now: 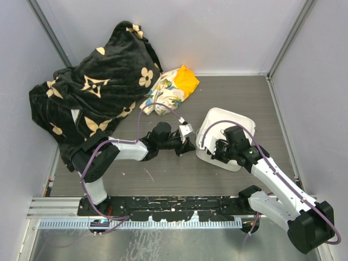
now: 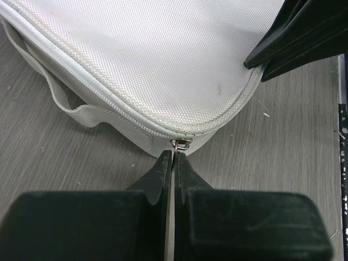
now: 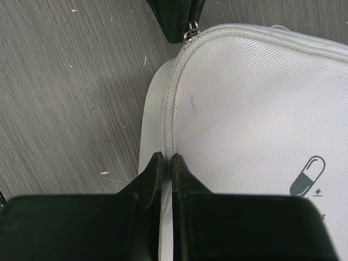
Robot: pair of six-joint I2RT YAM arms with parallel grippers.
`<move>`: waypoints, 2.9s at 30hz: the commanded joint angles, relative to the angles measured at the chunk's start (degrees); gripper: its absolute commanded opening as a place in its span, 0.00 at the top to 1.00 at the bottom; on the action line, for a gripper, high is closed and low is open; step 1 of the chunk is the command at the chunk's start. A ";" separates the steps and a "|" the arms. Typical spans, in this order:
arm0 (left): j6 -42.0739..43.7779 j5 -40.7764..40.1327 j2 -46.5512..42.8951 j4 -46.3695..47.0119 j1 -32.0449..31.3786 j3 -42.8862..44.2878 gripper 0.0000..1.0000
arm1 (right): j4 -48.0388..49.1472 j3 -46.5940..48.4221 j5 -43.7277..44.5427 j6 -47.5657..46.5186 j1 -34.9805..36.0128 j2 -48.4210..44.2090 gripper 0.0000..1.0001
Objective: Organize the medicine kit
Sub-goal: Zip the medicine box at the center of the board.
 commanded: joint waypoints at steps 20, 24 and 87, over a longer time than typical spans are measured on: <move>7.77 6.19 -4.45 0.57 -1.87 0.09 1.00 | -1.24 1.37 -6.23 6.48 -0.64 3.01 0.99; 7.65 7.04 -5.01 0.89 -3.88 -0.50 1.00 | 1.43 0.63 -8.96 8.11 -0.63 2.90 0.99; 1.09 -13.14 -8.35 10.26 3.70 -8.06 1.00 | -0.49 -2.90 -2.70 -4.18 -4.45 2.76 0.99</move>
